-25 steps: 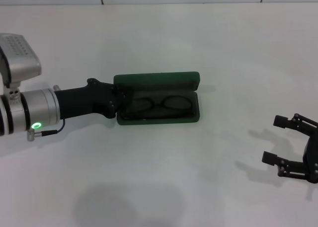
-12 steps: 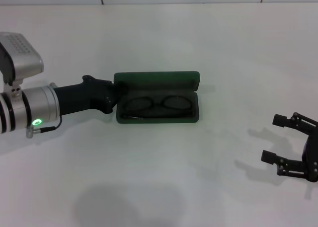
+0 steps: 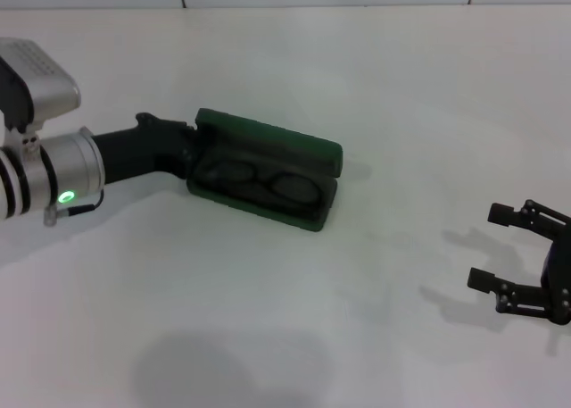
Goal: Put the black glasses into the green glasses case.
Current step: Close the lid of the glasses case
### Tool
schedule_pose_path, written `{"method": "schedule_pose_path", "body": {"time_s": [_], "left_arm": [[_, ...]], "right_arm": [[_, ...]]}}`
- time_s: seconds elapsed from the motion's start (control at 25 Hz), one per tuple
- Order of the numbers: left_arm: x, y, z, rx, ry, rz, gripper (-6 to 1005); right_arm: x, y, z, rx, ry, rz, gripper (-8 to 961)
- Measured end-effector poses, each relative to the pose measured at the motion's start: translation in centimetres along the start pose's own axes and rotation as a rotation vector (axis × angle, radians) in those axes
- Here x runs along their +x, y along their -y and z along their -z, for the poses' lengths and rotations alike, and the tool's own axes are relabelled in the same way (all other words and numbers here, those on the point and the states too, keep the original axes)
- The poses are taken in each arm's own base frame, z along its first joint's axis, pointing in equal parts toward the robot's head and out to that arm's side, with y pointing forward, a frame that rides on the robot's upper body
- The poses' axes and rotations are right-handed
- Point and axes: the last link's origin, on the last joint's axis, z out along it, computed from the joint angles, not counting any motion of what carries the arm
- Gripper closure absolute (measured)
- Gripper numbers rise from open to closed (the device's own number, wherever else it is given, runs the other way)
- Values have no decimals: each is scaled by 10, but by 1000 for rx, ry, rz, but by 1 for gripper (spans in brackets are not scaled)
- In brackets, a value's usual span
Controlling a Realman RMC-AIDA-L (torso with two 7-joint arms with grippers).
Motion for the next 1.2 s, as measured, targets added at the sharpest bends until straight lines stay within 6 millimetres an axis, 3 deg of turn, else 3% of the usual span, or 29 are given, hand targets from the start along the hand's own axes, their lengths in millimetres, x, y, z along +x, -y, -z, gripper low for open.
{"method": "schedule_pose_path", "body": {"time_s": [0.44, 0.8, 1.04, 1.2], "left_arm": [[6, -1, -2, 4, -36, 17, 972], [7, -6, 28, -72, -46, 267, 967], [28, -18, 33, -133, -80, 259, 963], [59, -32, 13, -169, -77, 205, 961]], "right_arm": [[-1, 3, -2, 4, -5, 5, 70], [-1, 5, -1, 14, -6, 6, 70], [3, 7, 0, 36, -26, 9, 70], [5, 6, 1, 42, -34, 6, 70]]}}
